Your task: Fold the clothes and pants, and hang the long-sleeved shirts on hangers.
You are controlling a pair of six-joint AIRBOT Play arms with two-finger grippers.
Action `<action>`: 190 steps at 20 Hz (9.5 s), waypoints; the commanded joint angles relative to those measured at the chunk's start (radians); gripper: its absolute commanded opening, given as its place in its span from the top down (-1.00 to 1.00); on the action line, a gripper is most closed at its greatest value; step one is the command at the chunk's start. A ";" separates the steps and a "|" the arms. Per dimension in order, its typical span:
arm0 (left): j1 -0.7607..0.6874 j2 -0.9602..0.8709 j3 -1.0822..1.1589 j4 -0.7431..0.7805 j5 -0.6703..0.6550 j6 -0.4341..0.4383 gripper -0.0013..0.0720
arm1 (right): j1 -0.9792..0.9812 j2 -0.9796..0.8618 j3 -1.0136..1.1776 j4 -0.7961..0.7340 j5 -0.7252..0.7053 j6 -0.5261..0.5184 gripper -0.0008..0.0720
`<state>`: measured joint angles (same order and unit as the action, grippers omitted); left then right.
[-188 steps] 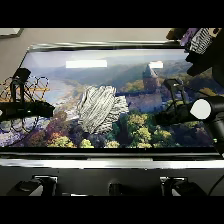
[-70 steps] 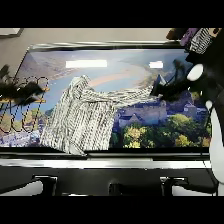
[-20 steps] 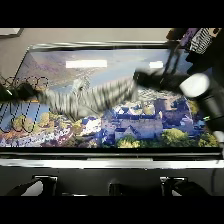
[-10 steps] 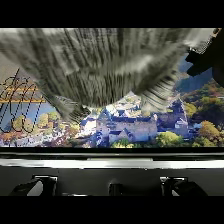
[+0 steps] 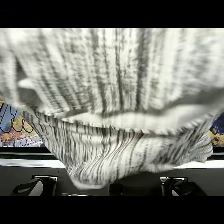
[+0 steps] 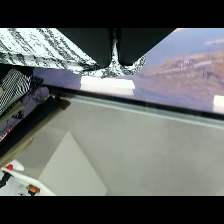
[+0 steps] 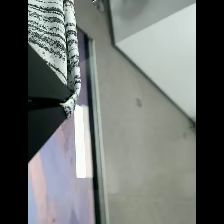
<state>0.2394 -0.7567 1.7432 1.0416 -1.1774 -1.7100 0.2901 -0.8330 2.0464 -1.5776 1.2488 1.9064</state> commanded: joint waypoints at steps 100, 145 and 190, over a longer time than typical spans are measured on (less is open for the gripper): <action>-0.440 -0.980 -0.175 0.087 -0.108 -0.058 -0.69 | -0.043 -0.652 -0.762 0.269 -0.230 0.084 -0.10; -0.833 -0.645 -0.309 0.494 -0.127 -0.279 0.91 | 0.254 -0.254 -0.776 -0.142 0.121 0.322 0.91; 0.444 -0.379 -0.696 0.401 -0.071 0.223 -0.72 | 0.365 -0.233 -0.966 -0.055 -0.044 0.532 0.90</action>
<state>0.5762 -1.0599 1.0393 1.4860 -1.3293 -1.5436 0.6540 -1.0653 1.0805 -1.6371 1.1957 2.4470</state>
